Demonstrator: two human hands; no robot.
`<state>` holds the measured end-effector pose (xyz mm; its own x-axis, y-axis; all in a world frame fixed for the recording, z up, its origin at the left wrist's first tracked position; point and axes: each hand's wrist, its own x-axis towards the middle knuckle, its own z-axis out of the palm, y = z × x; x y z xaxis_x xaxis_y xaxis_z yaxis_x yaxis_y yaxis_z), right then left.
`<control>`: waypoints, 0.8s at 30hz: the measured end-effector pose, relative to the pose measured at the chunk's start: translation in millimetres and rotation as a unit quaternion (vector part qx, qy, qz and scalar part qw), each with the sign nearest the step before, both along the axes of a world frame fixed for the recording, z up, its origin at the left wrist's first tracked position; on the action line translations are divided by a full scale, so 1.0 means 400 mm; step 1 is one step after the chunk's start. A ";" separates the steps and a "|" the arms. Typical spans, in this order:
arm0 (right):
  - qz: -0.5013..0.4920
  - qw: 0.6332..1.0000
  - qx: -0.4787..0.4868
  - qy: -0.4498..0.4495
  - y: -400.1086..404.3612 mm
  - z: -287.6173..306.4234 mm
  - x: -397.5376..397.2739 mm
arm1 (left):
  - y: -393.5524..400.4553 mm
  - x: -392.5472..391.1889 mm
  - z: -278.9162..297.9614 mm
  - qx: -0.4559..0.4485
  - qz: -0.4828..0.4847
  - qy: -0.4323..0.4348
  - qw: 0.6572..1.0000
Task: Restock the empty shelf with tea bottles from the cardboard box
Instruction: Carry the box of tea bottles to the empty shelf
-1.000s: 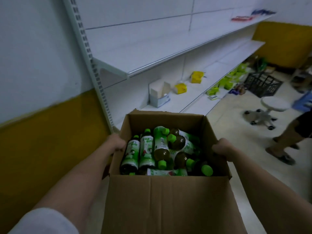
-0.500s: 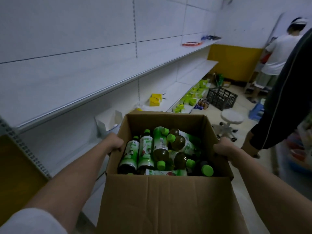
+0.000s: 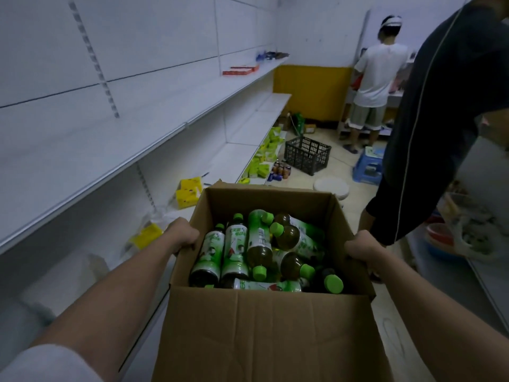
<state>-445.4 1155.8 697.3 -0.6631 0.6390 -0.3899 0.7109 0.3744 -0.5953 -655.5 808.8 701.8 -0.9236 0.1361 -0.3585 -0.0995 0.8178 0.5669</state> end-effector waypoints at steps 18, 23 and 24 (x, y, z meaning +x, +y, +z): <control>-0.003 0.999 -0.009 -0.052 0.761 -0.107 -0.642 | 0.736 -0.618 -0.115 -0.051 -0.022 -0.029 0.998; -0.006 0.998 -0.010 -0.061 0.940 -0.157 -0.816 | 0.923 -0.796 -0.165 -0.061 -0.023 -0.042 0.997; -0.006 0.998 -0.009 -0.064 0.974 -0.173 -0.851 | 0.961 -0.833 -0.179 -0.061 -0.022 -0.041 0.997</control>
<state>-785.9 1545.5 628.2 -0.5993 0.6380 -0.4836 0.7862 0.3554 -0.5055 -988.8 1193.2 630.3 -0.8843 0.1260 -0.4497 -0.1045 0.8851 0.4535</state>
